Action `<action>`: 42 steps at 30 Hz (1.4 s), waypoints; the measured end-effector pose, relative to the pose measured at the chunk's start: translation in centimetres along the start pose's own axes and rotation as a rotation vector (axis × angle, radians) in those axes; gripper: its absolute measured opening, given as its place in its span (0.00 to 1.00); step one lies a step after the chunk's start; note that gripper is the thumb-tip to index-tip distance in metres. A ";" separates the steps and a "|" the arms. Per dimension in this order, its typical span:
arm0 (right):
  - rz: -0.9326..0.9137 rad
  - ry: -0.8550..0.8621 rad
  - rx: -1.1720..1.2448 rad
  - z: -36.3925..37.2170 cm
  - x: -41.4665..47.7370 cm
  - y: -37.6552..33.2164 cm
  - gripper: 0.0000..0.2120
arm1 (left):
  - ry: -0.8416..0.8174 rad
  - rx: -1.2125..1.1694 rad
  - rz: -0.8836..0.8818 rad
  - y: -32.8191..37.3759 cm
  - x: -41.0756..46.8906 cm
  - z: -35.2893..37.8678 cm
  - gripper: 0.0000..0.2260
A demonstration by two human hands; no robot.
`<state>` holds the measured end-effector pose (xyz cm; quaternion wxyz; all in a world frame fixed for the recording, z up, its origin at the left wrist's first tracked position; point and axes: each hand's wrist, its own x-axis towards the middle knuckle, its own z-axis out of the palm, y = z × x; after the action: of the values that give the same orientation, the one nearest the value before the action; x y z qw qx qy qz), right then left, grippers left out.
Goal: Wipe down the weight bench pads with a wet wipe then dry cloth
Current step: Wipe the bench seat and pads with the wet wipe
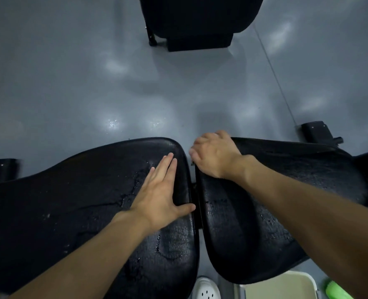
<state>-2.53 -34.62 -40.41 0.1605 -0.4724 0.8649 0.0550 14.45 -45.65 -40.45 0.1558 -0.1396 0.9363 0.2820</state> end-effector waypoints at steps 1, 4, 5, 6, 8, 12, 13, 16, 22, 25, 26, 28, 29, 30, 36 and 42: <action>-0.088 0.014 -0.072 0.4 -0.4 -0.7 0.28 | 0.001 -0.036 -0.013 -0.2 -0.5 0.1 0.53; -0.259 0.083 -0.153 1.4 -2.7 -1.6 0.28 | -0.003 -0.086 -0.028 -0.8 -1.7 0.6 0.52; -0.297 0.084 -0.171 1.7 -3.4 -1.3 0.27 | -0.011 -0.090 -0.027 -1.0 -2.1 0.7 0.51; -0.323 0.068 -0.194 1.8 -3.7 -0.8 0.27 | -0.016 -0.090 -0.022 -1.1 -2.4 0.8 0.51; -0.323 0.032 -0.250 1.2 -3.3 -0.4 0.27 | -0.018 -0.076 -0.009 -1.3 -2.7 0.8 0.51; -0.151 -0.086 -0.297 0.2 -1.4 -1.9 0.28 | -0.040 -0.039 -0.001 -1.2 -2.9 1.1 0.52; -0.144 -0.096 -0.312 0.2 -1.7 -2.4 0.29 | -0.045 -0.024 0.004 -1.2 -3.0 1.1 0.53; -0.284 -0.034 -0.331 1.4 -6.4 -3.6 0.27 | -0.046 0.025 0.007 -1.5 -3.5 1.2 0.55; -0.307 0.078 -0.351 3.3 -10.8 -4.0 0.24 | -0.042 0.119 0.011 -1.7 -5.2 2.7 0.58; -0.216 0.041 -0.357 3.7 -9.8 -4.7 0.26 | -0.030 0.117 0.018 -2.0 -5.1 2.8 0.58; -0.177 0.020 -0.351 4.0 -9.7 -5.0 0.29 | -0.030 0.125 0.020 -2.0 -5.0 2.8 0.58; -0.106 0.030 -0.335 4.5 -9.7 -5.9 0.35 | -0.026 0.135 0.028 -2.0 -4.9 3.0 0.58; -0.082 0.064 -0.307 4.6 -9.7 -6.4 0.36 | -0.020 0.143 0.030 -2.1 -4.8 3.1 0.58; -0.062 0.106 -0.269 4.6 -9.7 -6.8 0.37 | -0.016 0.154 0.032 -2.2 -4.7 3.2 0.58; -0.184 0.229 -0.298 7.0 -16.2 -7.9 0.17 | 0.011 0.211 0.059 -2.2 -4.4 2.8 0.59; -0.203 0.315 -0.412 8.0 -17.3 -8.4 0.26 | 0.086 0.238 0.105 -0.9 -6.3 2.4 0.43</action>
<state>14.98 -23.39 -41.81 -0.0708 -0.5820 0.7981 0.1390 21.00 -43.87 -40.49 0.1158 -0.0829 0.9750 0.1706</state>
